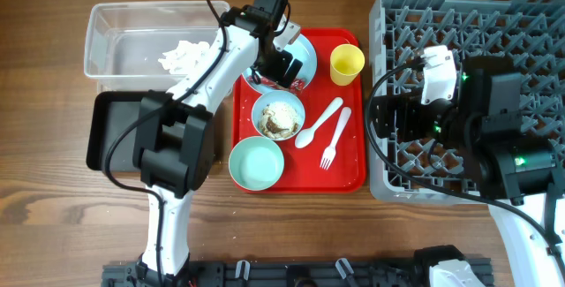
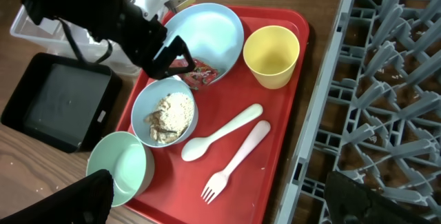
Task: Sort waste into correct bins and load items into the dishwasher rack
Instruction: 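Move the left gripper back to the plate and grasp the red wrapper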
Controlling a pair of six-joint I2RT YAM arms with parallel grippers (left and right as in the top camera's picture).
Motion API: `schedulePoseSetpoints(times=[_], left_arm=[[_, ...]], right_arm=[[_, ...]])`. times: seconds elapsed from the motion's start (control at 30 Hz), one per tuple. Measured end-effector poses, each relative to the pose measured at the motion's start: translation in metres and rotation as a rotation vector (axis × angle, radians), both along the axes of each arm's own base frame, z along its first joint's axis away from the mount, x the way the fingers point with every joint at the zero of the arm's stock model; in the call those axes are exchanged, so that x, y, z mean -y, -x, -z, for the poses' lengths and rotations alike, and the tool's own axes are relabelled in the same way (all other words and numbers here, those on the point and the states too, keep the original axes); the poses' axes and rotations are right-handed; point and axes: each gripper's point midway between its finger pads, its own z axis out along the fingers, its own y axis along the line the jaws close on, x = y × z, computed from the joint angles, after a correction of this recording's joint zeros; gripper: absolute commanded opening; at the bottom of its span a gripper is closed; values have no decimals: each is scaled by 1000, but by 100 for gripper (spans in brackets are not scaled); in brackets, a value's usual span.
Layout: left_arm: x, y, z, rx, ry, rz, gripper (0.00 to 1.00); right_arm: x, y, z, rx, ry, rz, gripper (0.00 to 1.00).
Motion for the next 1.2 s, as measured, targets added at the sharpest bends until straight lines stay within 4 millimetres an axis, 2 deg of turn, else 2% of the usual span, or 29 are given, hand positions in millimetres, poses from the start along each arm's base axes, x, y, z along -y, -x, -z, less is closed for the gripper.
schedulePoseSetpoints(times=[0.3,0.53,0.63,0.73,0.83,0.93,1.2], left_arm=[[7,-12,23,16,6,7,99],[6,-10,42,-12,-9,13,99],[7,-12,42,-4,-9,14,99],[8,-15,41,10,-3,13,93],[12,-23,40,40,10,20,83],[15,-29,40,66,22,20,77],[21,-44,37,126,50,20,77]], right_arm=[[0,0,0,-2,0,0,100],[0,0,0,-2,0,0,100],[0,0,0,-3,0,0,100],[0,0,0,-2,0,0,100],[0,0,0,-2,1,0,100],[0,0,0,-3,0,0,100],[0,0,0,-3,0,0,100]])
